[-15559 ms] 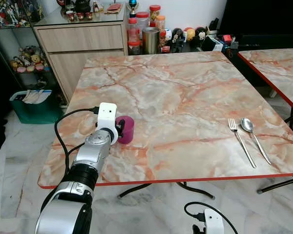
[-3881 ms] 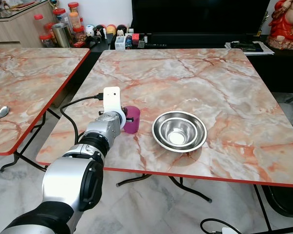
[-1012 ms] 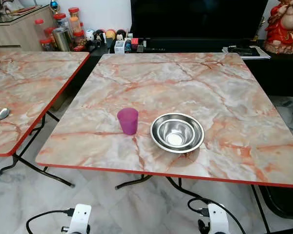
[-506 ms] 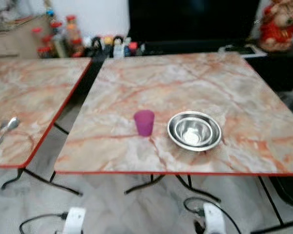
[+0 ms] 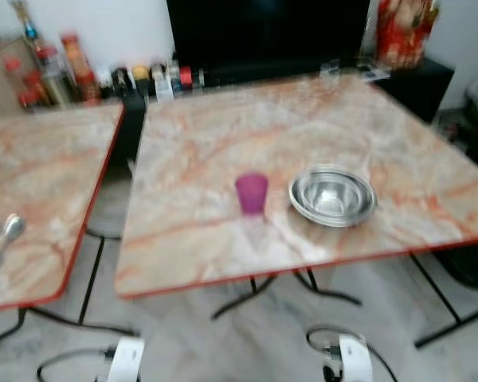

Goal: Setting the table

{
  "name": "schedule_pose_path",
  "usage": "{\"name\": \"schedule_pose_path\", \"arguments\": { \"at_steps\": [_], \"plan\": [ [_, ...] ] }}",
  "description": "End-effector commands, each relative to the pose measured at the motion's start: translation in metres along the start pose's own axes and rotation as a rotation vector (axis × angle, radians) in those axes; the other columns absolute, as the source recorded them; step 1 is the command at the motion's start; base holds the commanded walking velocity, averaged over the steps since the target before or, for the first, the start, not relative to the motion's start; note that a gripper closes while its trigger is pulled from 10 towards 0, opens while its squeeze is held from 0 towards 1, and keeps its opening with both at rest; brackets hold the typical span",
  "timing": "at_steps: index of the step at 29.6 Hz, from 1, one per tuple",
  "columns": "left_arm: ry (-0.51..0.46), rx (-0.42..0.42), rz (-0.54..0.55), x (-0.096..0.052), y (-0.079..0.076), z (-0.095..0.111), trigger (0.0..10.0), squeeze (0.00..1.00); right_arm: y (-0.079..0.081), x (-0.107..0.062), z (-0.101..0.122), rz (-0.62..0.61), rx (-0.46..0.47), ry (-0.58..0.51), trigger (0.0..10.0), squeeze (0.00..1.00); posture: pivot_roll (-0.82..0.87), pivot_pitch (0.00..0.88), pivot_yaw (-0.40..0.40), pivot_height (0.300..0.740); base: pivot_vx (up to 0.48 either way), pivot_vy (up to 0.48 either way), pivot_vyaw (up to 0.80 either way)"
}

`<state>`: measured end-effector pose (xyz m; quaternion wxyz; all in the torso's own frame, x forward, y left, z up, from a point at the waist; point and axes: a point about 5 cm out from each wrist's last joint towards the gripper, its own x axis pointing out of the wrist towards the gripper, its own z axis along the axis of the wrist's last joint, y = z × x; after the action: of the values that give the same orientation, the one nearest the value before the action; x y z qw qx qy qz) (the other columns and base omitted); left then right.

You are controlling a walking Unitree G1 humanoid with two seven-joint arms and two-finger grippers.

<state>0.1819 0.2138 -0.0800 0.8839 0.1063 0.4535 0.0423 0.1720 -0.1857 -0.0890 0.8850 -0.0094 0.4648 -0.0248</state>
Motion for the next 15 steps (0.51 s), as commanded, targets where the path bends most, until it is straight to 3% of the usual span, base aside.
{"name": "schedule_pose_path", "arguments": {
  "at_steps": [1,11,15],
  "plan": [
    [0.019,-0.001,0.028,-0.0009,0.0097,-0.0058,10.0,0.00,0.0087,0.0008,0.0027,0.021,0.007,-0.010,10.0,0.00,-0.06,0.000,0.068,0.740,0.000,0.476,0.00],
    [0.014,-0.008,0.040,-0.0003,0.0127,-0.0027,10.0,0.00,0.0100,0.0017,0.0077,0.017,-0.020,-0.024,10.0,0.00,-0.05,0.000,0.065,0.740,0.000,0.475,0.00],
    [0.016,-0.019,0.050,-0.0004,0.0155,-0.0033,10.0,0.00,0.0107,0.0018,0.0085,0.018,-0.011,-0.029,10.0,0.00,-0.03,0.000,0.057,0.740,0.000,0.476,0.68]
  ]
}}
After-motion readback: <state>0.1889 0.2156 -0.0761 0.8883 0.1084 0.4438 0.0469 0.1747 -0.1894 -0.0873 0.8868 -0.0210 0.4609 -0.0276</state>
